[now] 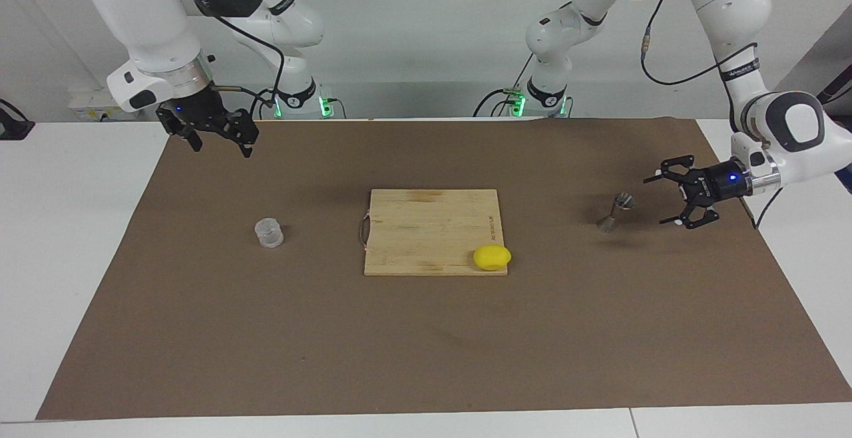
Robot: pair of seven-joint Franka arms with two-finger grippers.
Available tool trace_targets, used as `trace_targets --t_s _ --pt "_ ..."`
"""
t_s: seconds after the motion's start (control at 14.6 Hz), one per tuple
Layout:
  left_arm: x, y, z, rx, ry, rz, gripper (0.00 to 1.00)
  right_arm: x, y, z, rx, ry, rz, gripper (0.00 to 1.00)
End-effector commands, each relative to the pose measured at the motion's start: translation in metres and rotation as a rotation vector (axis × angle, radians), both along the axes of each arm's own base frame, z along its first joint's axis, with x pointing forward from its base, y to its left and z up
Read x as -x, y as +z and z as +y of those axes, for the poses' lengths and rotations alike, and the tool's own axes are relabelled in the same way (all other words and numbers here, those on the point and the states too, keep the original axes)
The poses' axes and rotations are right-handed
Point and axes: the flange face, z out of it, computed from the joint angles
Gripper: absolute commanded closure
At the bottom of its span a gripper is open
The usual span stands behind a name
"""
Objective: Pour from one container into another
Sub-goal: 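Reach the left gripper toward the small steel cup, then close the left gripper around the steel cup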
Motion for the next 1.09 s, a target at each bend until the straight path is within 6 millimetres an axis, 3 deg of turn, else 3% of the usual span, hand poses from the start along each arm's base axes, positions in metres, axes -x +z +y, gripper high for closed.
trace_targets --t_s 0.0,0.07,0.14,0.48,1.03 --pt "0.010 -0.027 0.013 0.086 -0.018 -0.103 0.00 0.005 0.001 -0.003 -0.004 0.006 -0.001 0.00" --pt "0.017 -0.038 0.020 0.118 -0.023 -0.123 0.00 0.005 0.001 -0.003 -0.004 0.006 -0.001 0.00" --pt "0.024 -0.046 0.015 0.169 -0.062 -0.135 0.00 0.006 0.001 -0.003 -0.004 0.006 0.001 0.00" --pt "0.041 -0.063 0.006 0.223 -0.137 -0.247 0.00 0.006 0.001 -0.003 -0.004 0.006 0.001 0.00" --pt "0.050 -0.077 -0.009 0.240 -0.143 -0.266 0.00 0.006 0.001 -0.003 -0.004 0.006 0.001 0.00"
